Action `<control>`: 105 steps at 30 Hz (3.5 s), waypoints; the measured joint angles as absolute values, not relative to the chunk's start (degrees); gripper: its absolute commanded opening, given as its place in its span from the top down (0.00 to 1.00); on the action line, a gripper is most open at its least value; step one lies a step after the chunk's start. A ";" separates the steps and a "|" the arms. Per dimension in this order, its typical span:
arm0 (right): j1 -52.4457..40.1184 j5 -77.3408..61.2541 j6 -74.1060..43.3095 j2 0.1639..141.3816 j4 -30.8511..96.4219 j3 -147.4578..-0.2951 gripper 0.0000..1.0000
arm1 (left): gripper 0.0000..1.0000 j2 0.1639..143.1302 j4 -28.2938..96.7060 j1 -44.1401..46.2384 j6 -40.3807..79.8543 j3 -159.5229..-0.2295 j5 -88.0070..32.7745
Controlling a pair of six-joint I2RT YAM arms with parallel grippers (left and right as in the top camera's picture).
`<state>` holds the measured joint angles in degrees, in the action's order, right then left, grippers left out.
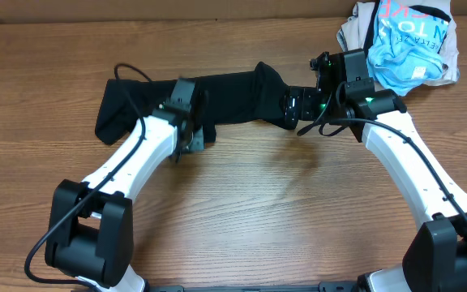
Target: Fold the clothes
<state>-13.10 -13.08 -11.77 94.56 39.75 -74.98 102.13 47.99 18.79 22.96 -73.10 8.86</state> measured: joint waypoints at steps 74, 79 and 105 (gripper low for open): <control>-15.09 -3.09 -14.96 73.41 68.10 -78.91 0.73 | 0.96 99.35 97.06 0.10 14.57 -144.92 8.12; -15.14 -7.79 -13.61 83.15 63.46 -78.89 0.70 | 0.96 102.50 97.06 0.49 14.57 -145.18 5.93; -41.34 -19.27 -11.77 108.29 54.06 -78.54 0.23 | 0.96 114.04 96.90 2.17 14.57 -145.18 4.91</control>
<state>-41.34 -19.27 -11.77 108.29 54.06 -78.54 114.04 96.90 2.17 14.57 -145.18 4.91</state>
